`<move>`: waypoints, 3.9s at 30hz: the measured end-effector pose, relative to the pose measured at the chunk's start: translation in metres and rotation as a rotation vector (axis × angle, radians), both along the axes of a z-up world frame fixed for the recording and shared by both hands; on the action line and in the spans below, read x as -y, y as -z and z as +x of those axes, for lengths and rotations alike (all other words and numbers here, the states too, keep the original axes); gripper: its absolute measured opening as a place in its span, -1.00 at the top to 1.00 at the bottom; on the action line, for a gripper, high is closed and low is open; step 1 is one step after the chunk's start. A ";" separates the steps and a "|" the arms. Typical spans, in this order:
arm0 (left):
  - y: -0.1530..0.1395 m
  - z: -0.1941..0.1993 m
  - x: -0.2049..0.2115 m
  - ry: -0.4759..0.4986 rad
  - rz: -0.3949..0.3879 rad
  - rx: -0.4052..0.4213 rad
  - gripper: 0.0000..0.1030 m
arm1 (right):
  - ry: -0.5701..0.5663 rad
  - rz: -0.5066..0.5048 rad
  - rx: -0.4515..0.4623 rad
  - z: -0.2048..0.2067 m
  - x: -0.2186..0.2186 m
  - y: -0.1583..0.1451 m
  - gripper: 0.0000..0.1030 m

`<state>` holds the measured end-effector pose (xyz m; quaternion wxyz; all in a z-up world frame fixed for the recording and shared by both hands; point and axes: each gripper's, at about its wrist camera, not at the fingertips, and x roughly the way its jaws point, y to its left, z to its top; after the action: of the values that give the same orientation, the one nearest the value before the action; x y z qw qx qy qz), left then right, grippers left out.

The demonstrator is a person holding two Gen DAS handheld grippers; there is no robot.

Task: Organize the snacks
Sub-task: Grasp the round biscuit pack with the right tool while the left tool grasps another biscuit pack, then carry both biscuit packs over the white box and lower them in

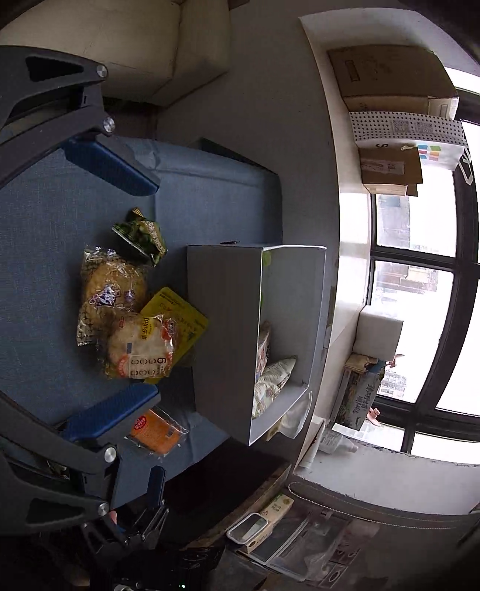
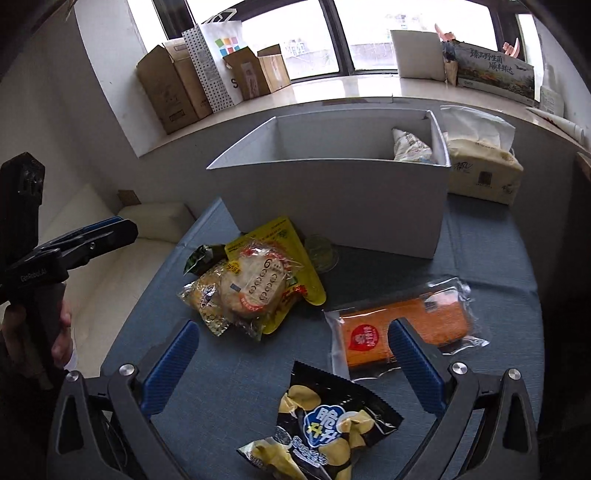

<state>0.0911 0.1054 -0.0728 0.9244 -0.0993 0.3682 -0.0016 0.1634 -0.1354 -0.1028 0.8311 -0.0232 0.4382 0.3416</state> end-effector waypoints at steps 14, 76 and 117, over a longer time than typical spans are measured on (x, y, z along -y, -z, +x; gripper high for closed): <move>0.018 -0.051 -0.039 -0.072 -0.017 -0.031 -1.00 | 0.054 -0.275 -0.013 0.030 -0.130 0.047 -1.00; -0.013 0.022 0.024 0.126 0.100 0.010 -0.54 | 0.129 0.068 0.027 0.024 0.012 -0.035 -0.55; -0.016 0.126 -0.026 0.072 0.076 0.001 -1.00 | 0.043 0.269 -0.003 0.174 -0.057 -0.103 -1.00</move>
<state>0.2170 0.1311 -0.0569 0.9270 -0.0510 0.3710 -0.0209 0.3370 -0.0786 0.0007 0.8333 0.0985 0.3898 0.3795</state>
